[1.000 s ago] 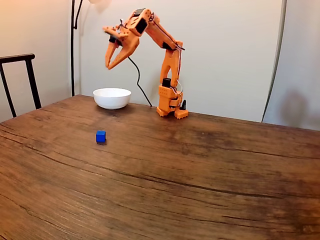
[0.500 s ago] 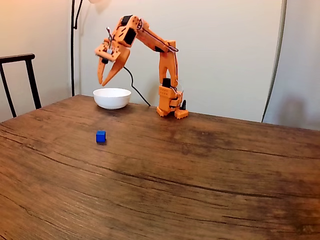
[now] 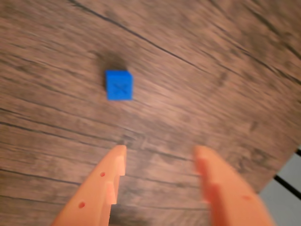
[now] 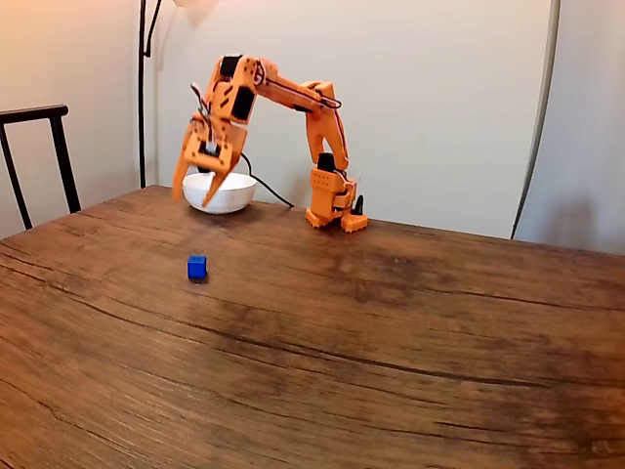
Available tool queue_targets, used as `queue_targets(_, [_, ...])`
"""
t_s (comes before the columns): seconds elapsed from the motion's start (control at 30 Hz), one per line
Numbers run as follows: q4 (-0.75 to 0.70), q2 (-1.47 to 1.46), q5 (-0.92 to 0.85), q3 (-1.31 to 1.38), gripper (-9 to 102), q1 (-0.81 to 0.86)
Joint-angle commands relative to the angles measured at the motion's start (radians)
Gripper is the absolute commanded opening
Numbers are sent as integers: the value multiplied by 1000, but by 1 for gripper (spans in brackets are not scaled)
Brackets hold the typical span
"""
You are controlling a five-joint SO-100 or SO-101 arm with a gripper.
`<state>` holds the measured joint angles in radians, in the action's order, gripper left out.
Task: Grasp the cube and drop it in the bowl
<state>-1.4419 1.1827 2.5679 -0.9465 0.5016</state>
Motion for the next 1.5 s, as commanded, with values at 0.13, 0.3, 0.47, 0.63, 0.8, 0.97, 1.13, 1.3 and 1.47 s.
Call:
queue_targets(0.13, [0, -44, -6, 41, 27, -29])
queue_targets(0.3, [0, -103, -9, 41, 28, -29])
queue_targets(0.47, [0, -161, -35, 41, 28, -29])
queue_targets(0.63, [9, -198, -37, 41, 32, -29])
queue_targets(0.8, [15, -222, -38, 41, 33, -29])
queue_targets(0.97, [58, -255, -61, 41, 32, -35])
queue_targets(1.13, [74, -307, -64, 41, 32, -41])
queue_targets(1.3, [87, -345, -64, 43, 32, -44])
queue_targets(1.47, [115, -353, -84, 38, 32, -44])
